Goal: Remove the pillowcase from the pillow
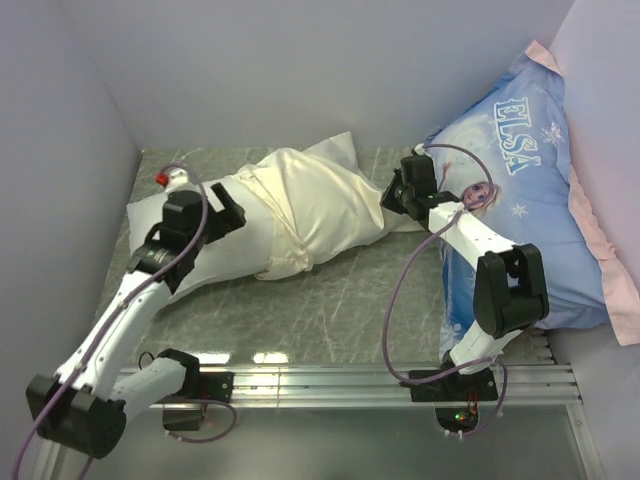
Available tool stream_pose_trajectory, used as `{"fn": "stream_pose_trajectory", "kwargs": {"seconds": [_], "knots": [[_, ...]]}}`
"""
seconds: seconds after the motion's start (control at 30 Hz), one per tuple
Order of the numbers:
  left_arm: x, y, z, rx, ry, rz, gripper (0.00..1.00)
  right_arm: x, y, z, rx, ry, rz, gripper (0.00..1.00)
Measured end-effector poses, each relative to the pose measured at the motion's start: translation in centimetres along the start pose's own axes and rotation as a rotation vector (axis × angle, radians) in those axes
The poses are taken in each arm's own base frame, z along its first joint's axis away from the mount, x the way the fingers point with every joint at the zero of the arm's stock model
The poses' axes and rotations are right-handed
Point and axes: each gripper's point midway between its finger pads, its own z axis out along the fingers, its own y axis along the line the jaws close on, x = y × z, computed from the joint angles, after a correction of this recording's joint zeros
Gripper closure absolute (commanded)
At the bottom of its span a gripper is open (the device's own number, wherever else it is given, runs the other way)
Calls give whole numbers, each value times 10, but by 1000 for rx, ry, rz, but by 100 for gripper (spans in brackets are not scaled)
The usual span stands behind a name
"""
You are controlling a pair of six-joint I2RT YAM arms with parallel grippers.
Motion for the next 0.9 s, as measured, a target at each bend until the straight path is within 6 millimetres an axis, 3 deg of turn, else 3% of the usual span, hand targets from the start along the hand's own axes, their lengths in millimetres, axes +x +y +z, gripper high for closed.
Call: {"fn": "stream_pose_trajectory", "kwargs": {"seconds": [0.17, 0.23, 0.27, 0.3, 0.33, 0.5, 0.63, 0.77, 0.9], "knots": [[53, 10, 47, -83, 143, 82, 1, -5, 6, -3, -9, -4, -20, 100], [69, 15, 64, -119, 174, 110, 8, -7, 8, -3, -14, -8, -25, 100], [73, 16, 70, -128, 179, 115, 18, -7, 9, -4, -15, -7, -28, 100], [74, 16, 75, -133, 174, 116, 74, -7, 9, -4, -16, -7, -29, 100], [73, 15, 77, -131, 166, 117, 99, -7, 9, -4, -16, -7, -31, 100], [59, 10, 82, -135, 107, 112, 100, -8, 9, -5, -14, -5, -48, 100], [29, 10, 62, -136, 61, 111, 100, -22, 13, -9, -16, -22, -51, 100], [-23, 33, 36, -177, -15, 69, 100, -51, 14, -18, -15, -64, -34, 100], [-53, 59, 14, -233, -61, 36, 100, -80, 24, -31, -61, -93, -8, 100]]}}
